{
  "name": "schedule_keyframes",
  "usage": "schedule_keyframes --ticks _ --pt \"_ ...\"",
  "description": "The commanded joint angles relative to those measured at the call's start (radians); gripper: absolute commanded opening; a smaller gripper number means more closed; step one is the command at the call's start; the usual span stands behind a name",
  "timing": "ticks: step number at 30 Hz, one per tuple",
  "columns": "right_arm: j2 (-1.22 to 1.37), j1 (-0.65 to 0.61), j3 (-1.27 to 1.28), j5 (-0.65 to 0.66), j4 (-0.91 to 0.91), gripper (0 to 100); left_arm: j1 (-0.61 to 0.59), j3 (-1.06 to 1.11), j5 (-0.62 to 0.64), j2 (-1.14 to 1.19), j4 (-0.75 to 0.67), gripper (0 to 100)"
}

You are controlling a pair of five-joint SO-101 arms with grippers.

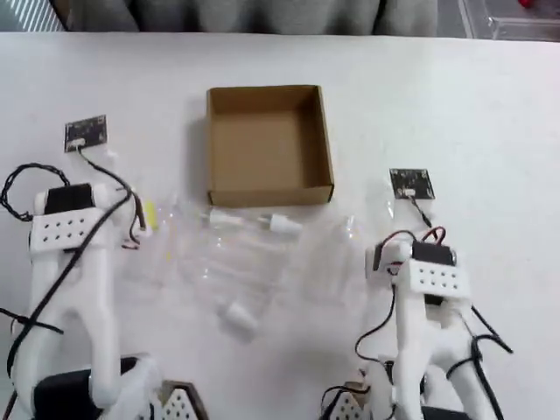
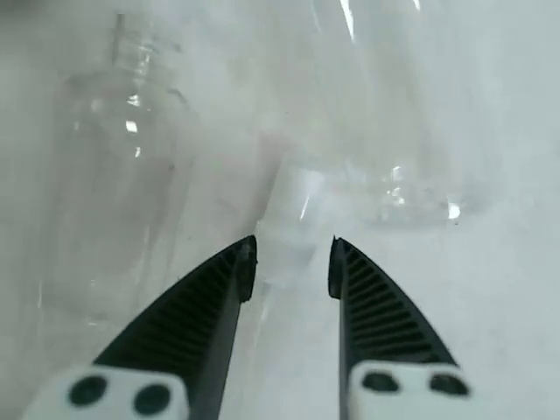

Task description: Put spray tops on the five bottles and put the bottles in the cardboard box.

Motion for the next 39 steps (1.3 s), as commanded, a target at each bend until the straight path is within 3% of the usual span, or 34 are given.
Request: schedule_keyframes --ticks 1,17,22,27,34,39 --pt "0.084 -0.012 -0.083 -0.014 -0.016 14.6 -0.010 -0.058 -0.002 0.001 -0.029 20" --pt "0.263 -0.013 -0.112 -0.008 -0.108 13.2 -0.002 0.005 -0.006 0.001 -0.091 20" --pt "0.328 -0.013 -0.149 -0.003 -0.110 1.0 0.012 0.005 -0.006 0.001 -0.087 20" --pt "0.381 -0.005 -0.180 0.041 -0.102 1.6 0.067 0.000 -0.011 -0.007 -0.072 20" --pt "0.386 -0.004 -0.180 0.048 -0.102 1.6 0.085 -0.155 -0.316 0.002 0.150 20" --pt "0.386 -0.004 -0.178 0.048 -0.102 1.6 0.110 -0.080 -0.313 0.004 0.017 20"
